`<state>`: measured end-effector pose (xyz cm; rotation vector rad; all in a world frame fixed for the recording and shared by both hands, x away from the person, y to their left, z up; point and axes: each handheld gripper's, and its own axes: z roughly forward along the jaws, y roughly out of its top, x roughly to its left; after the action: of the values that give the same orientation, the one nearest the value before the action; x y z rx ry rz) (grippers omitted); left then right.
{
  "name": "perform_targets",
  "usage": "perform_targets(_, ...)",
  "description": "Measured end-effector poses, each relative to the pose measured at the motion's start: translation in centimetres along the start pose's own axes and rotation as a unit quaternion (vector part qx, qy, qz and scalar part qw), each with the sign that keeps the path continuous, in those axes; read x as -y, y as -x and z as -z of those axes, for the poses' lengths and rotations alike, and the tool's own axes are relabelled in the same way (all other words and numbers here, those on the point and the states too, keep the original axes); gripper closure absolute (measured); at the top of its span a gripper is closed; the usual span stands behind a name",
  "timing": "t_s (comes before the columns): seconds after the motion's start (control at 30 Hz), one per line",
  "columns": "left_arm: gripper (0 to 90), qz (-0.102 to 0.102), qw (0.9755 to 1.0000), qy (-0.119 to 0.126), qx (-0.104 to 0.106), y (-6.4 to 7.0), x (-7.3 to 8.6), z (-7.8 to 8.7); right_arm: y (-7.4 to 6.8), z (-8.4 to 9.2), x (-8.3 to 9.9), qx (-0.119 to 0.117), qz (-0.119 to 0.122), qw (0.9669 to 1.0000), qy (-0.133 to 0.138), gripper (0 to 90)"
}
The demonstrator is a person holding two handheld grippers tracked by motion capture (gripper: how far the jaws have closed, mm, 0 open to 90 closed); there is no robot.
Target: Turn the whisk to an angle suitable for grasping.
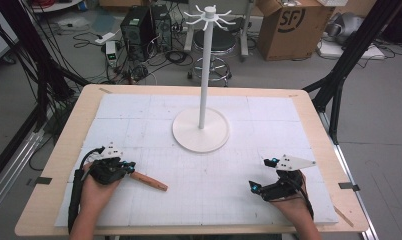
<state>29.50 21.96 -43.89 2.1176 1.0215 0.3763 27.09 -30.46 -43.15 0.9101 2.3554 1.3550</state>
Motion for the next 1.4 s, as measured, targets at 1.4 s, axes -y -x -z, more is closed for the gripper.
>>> perform_targets(1.4,89.6,-0.164,0.9740,-0.009,0.156,7.1,-1.6,0.0,0.0,0.0,0.1,0.000,0.002,1.0000,0.000,0.4)
